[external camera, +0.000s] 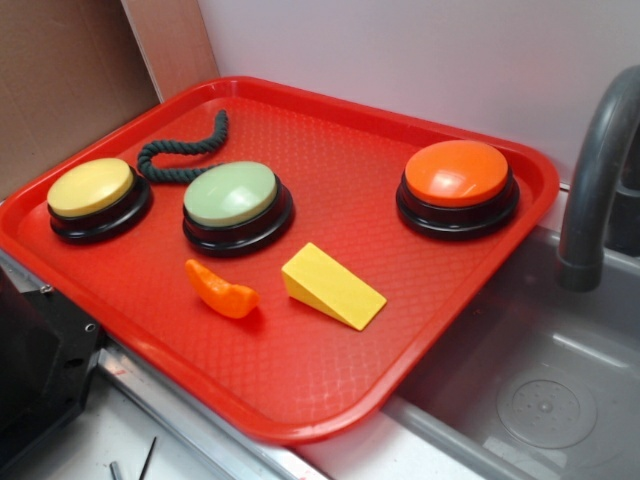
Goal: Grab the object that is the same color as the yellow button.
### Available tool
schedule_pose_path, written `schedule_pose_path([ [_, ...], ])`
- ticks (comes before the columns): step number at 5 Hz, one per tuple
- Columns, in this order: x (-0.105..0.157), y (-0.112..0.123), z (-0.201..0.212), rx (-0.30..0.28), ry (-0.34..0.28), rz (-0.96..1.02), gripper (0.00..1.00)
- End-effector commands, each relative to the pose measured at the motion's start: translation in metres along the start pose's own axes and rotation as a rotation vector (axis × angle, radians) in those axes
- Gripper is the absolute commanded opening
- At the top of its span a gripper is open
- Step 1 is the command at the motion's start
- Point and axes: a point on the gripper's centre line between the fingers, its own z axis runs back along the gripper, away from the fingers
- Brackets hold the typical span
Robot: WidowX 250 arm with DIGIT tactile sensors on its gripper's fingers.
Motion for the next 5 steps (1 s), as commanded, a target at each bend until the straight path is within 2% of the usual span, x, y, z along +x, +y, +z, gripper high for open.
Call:
schedule_pose_path([
  [1, 0.0, 0.0, 0.0, 0.0, 0.0, 0.0, 1.0],
  [2, 0.027, -0.04, -0.013, 0.037, -0.004, -0.256, 1.0],
  [3, 0.033, -0.071, -0.032, 0.046, -0.116, -0.507, 1.0],
  [4, 0.031, -0.096, -0.047, 0.056, -0.141, -0.761, 1.0],
  [5, 0.036, -0.097, -0.075, 0.003, -0.156, -1.006, 1.0],
])
